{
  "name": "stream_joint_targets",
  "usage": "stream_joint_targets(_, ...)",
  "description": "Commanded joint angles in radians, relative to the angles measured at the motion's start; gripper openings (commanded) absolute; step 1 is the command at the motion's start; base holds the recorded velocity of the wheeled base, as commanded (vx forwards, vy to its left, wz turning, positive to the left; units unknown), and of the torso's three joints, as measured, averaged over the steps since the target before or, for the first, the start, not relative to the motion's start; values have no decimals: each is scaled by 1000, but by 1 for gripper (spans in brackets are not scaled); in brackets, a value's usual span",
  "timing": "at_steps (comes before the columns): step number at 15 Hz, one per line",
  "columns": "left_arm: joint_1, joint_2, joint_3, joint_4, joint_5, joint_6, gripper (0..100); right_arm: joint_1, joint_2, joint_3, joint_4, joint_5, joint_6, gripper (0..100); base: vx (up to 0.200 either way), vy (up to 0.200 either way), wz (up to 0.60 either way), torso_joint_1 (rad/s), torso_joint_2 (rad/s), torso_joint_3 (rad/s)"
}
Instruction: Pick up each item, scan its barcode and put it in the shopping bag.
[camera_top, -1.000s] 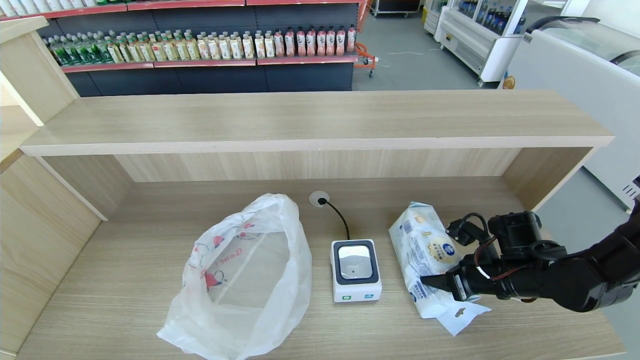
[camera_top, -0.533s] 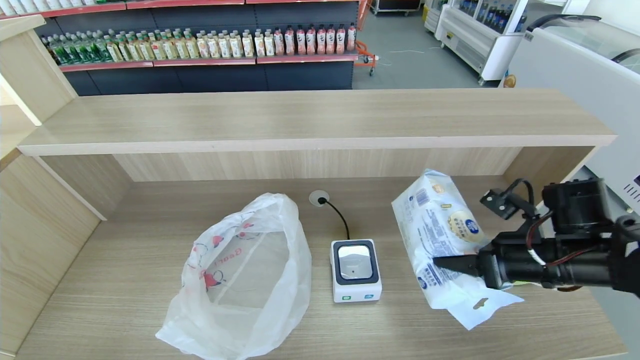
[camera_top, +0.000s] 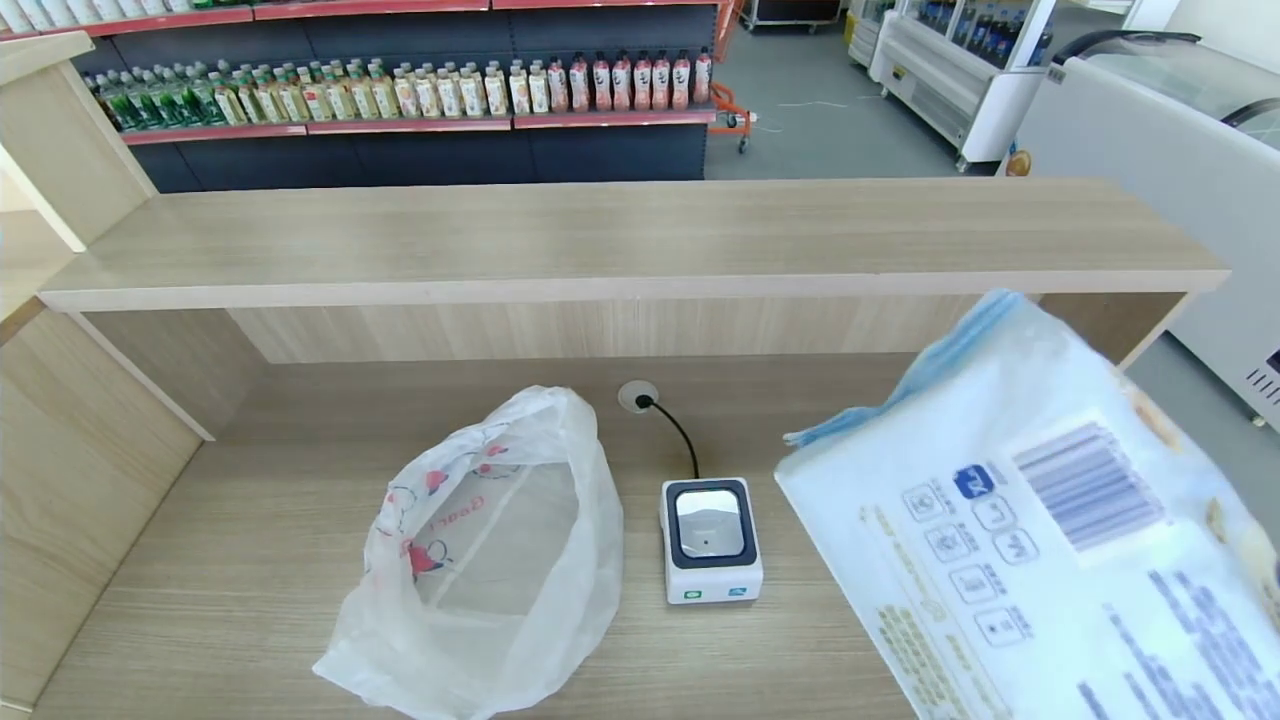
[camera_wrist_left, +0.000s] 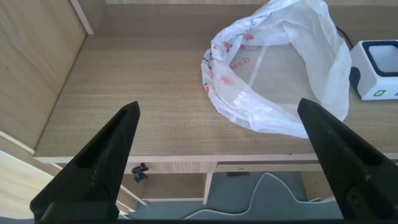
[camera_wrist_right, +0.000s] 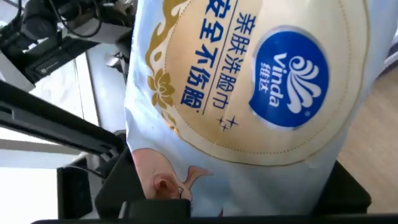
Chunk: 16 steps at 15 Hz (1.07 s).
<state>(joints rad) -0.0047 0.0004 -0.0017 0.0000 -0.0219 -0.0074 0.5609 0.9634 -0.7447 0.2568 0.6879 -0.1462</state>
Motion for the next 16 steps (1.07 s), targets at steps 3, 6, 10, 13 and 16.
stream_joint_targets(3, 0, 0, 0, 0, 0, 0, 100, -49, 94, 171, -367, 91, -224, 0, 0, 0, 0, 0, 0, 0)
stream_joint_targets(6, -1, 0, 0, 0, 0, 0, 100, -55, 252, 149, -573, 147, -219, 0, 0, 0, 0, 0, 0, 0)
stream_joint_targets(10, 0, 0, 0, 0, 0, 0, 100, -88, 354, 73, -577, 223, -224, 0, 0, 0, 0, 0, 0, 0)
stream_joint_targets(13, 0, 0, 0, 0, 0, 0, 100, -55, 368, 50, -576, 249, -222, 0, 0, 0, 0, 0, 0, 0)
stream_joint_targets(16, 0, 0, 0, 0, 0, 0, 100, -1, 367, 48, -571, 249, -222, 0, 0, 0, 0, 0, 0, 0)
